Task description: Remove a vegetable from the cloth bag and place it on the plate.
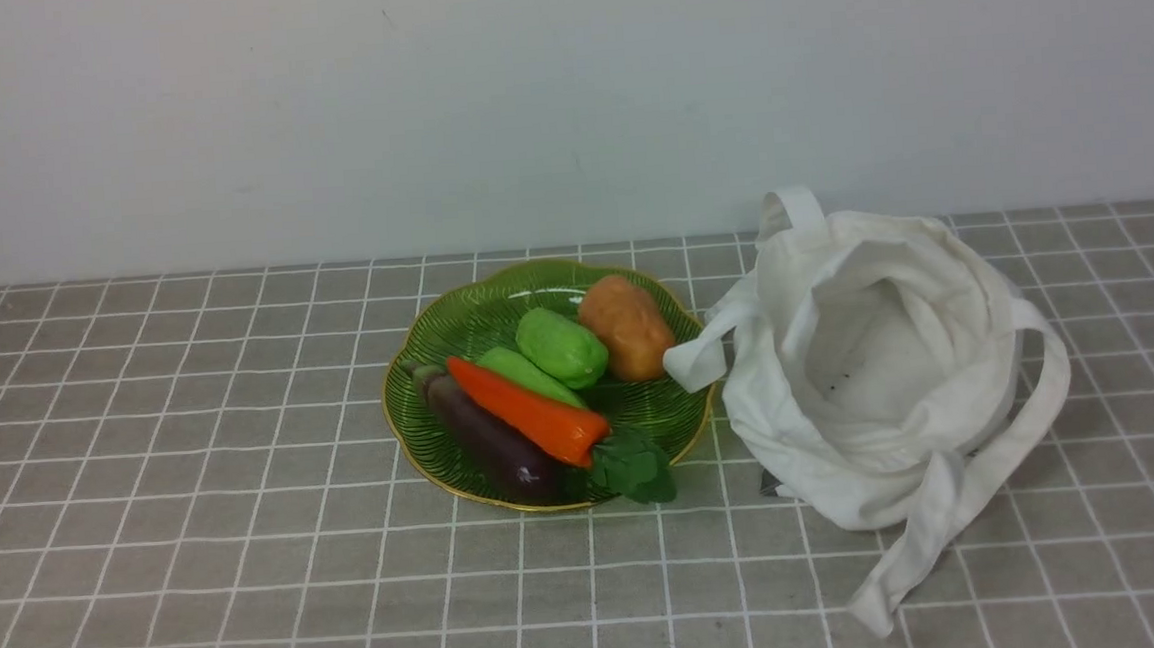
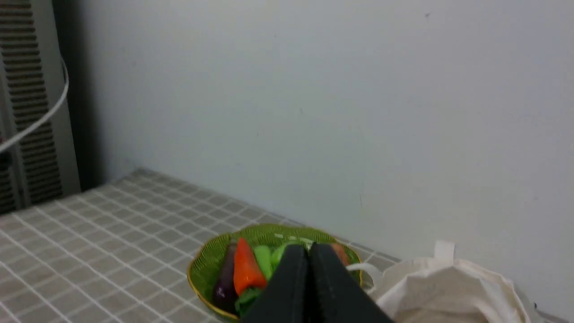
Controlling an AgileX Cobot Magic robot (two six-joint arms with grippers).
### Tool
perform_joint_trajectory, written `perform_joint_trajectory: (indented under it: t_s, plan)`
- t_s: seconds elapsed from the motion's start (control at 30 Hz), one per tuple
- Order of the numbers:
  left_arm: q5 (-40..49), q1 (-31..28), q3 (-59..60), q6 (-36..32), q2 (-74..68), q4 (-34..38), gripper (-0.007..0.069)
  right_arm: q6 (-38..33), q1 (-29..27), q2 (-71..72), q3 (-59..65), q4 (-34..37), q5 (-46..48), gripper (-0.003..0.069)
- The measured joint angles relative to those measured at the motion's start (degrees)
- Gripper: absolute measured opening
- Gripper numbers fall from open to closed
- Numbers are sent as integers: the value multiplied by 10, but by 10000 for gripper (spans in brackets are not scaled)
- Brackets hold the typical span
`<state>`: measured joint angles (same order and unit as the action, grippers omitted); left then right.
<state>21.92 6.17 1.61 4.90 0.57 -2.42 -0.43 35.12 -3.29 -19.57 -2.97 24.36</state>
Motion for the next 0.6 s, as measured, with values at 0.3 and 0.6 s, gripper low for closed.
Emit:
perform_joint_trajectory:
  t_s: [0.3,0.6]
  plan:
    - [0,0,0,0,0,0,-5,-32,-121,14,116,37,-1,-15]
    - [0,0,0,0,0,0,-5,9,-290,38,193,41,-3,-15]
